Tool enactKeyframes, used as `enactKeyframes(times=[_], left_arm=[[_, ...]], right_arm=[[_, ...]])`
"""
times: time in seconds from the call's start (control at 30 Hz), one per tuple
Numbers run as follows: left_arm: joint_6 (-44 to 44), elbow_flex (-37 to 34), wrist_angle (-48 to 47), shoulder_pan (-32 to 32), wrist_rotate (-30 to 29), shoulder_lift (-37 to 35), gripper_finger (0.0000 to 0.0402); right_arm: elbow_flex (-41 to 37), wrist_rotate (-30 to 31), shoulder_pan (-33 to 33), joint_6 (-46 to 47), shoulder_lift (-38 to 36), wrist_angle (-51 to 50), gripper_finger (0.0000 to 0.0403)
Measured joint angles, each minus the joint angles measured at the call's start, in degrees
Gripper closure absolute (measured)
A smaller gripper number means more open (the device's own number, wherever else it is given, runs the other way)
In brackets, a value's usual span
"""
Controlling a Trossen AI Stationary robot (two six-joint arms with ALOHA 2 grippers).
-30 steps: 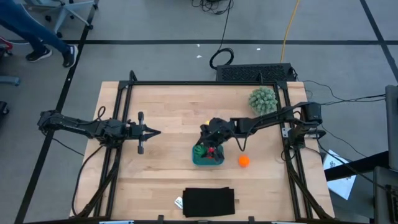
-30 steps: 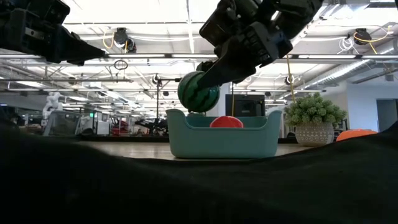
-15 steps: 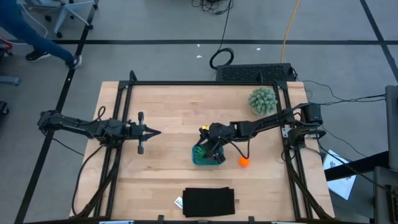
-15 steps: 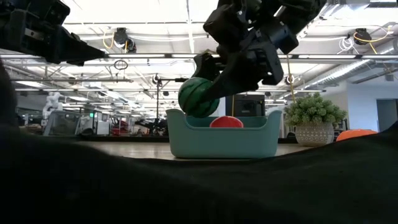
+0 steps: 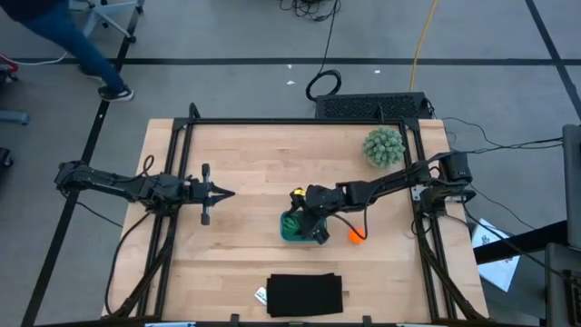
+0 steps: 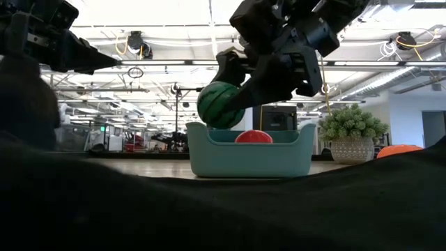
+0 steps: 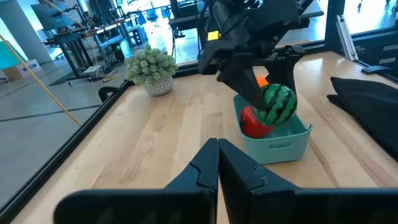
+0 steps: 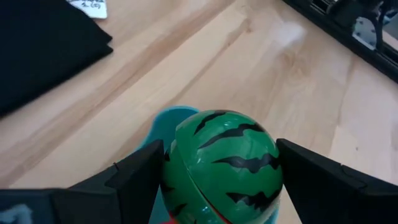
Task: Pick and placing Produce into tupperware
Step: Put the green watermelon into the blue bin
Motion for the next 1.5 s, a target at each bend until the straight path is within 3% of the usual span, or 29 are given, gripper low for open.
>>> enactKeyframes(times=[0.6,1.0,1.5], left_arm=[[0.17,0.0,-0.58,0.0,0.6,0.01,0.0387],[0.11,0.0,-0.55,0.0,0.66,0.0,0.0387],[0.26,0.0,-0.5,0.0,0.66,0.0,0.0387]], right_arm=[[0.02,-0.18,0.57,-4.4,4.7,2.23,0.0115],[0.02,-0.18,-1.19,4.1,4.72,1.24,0.0115],[0.02,-0.03,-1.36,2.88,4.72,-1.21,0.0115]])
